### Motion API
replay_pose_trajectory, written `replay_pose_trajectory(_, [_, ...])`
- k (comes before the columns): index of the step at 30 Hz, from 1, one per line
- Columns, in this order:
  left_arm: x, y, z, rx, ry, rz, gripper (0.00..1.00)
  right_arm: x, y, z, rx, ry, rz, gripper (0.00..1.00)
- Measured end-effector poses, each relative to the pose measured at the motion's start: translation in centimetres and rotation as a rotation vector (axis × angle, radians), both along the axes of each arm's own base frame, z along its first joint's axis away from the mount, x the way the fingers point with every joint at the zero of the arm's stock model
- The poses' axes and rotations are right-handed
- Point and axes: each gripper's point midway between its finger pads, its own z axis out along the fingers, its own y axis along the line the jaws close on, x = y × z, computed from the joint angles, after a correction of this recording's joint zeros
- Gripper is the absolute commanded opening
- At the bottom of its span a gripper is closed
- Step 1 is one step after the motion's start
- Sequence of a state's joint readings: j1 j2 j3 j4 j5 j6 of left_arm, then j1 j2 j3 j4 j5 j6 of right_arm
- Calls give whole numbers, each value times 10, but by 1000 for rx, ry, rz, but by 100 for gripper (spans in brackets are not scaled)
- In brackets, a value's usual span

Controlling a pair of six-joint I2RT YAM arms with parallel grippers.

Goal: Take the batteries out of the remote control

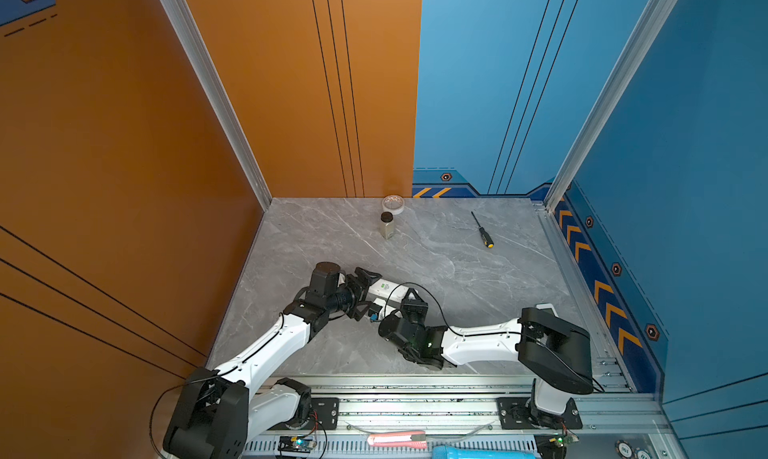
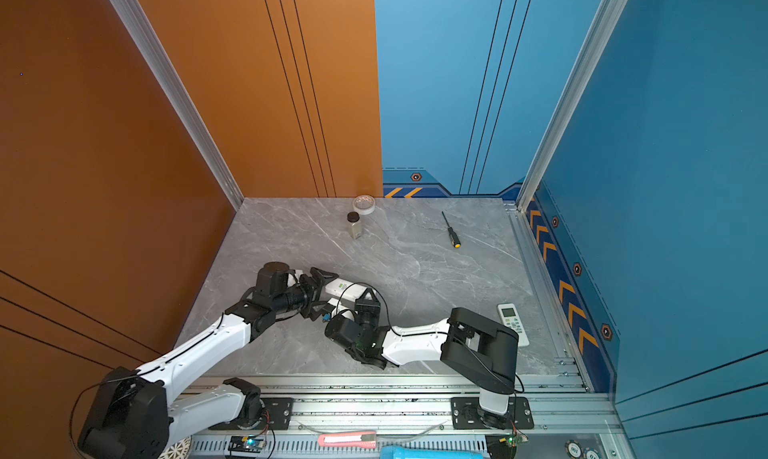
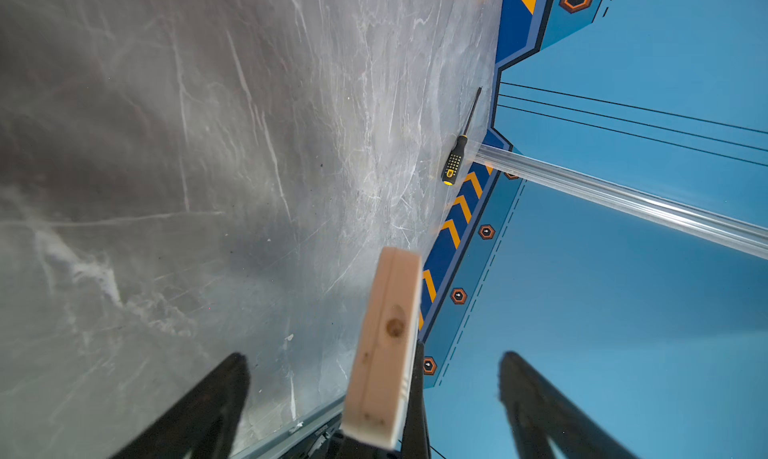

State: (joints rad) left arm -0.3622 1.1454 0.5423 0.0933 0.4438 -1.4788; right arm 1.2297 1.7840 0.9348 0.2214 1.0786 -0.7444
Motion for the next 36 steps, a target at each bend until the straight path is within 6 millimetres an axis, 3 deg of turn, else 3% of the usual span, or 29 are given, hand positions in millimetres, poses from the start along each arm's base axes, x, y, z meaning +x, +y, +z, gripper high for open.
replay_pose_trajectory(5, [12,-9,1,-39,-41,34,37,1,5,7,19,-3,0,0])
replay_pose_trajectory(12, [28,-13,15,-66,-131,61,13,2,7,12,67,11,-22,0])
replay_pose_trajectory(13, [29,-13,17,-67,-144,61,8,3,8,13,79,15,-30,2])
replay_pose_trajectory(14, [30,-13,18,-67,-152,61,2,3,8,15,86,23,-36,11])
replay_pose_trajectory(15, [30,-13,20,-69,-158,63,0,4,8,16,90,35,-43,30])
replay_pose_trajectory(16, [31,-12,20,-70,-161,67,0,4,9,17,93,54,-48,46])
replay_pose_trajectory(18, [33,-10,20,-66,-160,83,0,3,14,22,156,100,-56,69])
replay_pose_trajectory(22, [40,2,19,-51,-167,126,0,-3,22,50,329,179,-54,76])
replay_pose_trajectory(23, [43,6,21,-48,-177,138,0,-7,22,57,383,210,-51,83])
replay_pose_trajectory(28, [59,38,22,14,-227,228,0,-26,14,102,698,353,-43,94])
replay_pose_trajectory(31, [66,49,21,61,-261,251,0,-27,8,133,939,452,-68,98])
replay_pose_trajectory(34, [73,49,25,98,-332,232,0,-9,0,147,1226,614,-130,94])
replay_pose_trajectory(36, [77,48,30,121,-393,214,0,20,-8,144,1479,740,-202,87])
